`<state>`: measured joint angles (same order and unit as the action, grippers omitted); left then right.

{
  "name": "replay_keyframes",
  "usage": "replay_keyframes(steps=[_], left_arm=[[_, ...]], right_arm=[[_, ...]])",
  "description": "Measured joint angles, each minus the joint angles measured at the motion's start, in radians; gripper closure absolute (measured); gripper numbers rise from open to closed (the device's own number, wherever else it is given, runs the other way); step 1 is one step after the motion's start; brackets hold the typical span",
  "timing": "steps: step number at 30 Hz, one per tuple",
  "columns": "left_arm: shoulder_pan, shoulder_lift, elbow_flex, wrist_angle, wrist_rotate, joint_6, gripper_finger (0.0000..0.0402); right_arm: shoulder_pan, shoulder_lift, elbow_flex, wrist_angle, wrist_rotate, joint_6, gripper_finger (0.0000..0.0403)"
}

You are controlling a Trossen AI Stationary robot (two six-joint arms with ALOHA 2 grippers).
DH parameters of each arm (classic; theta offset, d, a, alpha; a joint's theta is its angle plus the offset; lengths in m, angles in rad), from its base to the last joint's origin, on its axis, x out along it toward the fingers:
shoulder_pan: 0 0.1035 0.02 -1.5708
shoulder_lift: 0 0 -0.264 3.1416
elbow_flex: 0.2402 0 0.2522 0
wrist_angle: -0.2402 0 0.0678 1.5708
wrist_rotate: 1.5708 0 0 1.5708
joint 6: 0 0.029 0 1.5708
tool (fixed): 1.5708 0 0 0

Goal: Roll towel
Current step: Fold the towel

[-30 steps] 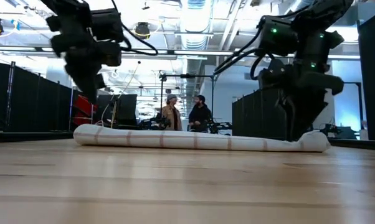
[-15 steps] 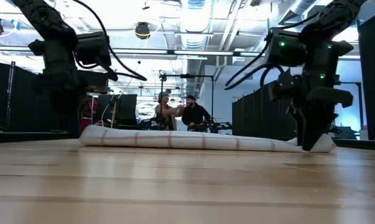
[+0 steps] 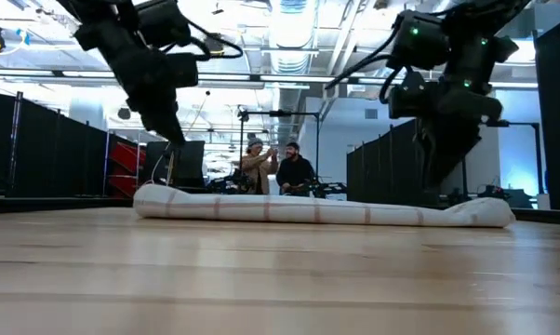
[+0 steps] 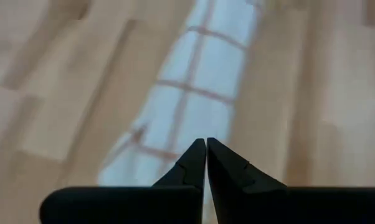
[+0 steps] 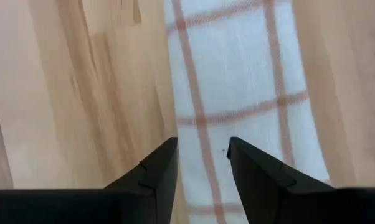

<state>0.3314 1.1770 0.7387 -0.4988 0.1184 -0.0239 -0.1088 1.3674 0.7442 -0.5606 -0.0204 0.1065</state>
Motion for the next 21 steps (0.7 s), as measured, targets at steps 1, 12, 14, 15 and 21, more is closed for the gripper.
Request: replay_keyframes(steps=[1,12,14,15,21], left_arm=[[0.009,0.004,-0.001,-0.006,-0.022,0.011,0.0401],[0.02,0.126,-0.118,0.433,-0.218,-0.197,0.0401],[-0.026,0.124,-0.156,0.514,-0.349,-0.233,0.0401],[-0.049,0.125,-0.169,0.543,-0.415,-0.24,0.0402],[-0.133,0.134,-0.285,0.745,-0.627,-0.299,0.0401]], right_arm=[[-0.006,-0.001,0.002,0.007,0.0,-0.001,0.0271],[-0.031,0.024,0.002,0.036,0.0,0.036,0.0271],[-0.02,0.024,0.002,0.038,0.001,0.05,0.0271],[-0.014,0.024,0.002,0.039,0.001,0.051,0.0271],[0.012,0.024,0.003,0.057,0.001,0.051,0.0271]])
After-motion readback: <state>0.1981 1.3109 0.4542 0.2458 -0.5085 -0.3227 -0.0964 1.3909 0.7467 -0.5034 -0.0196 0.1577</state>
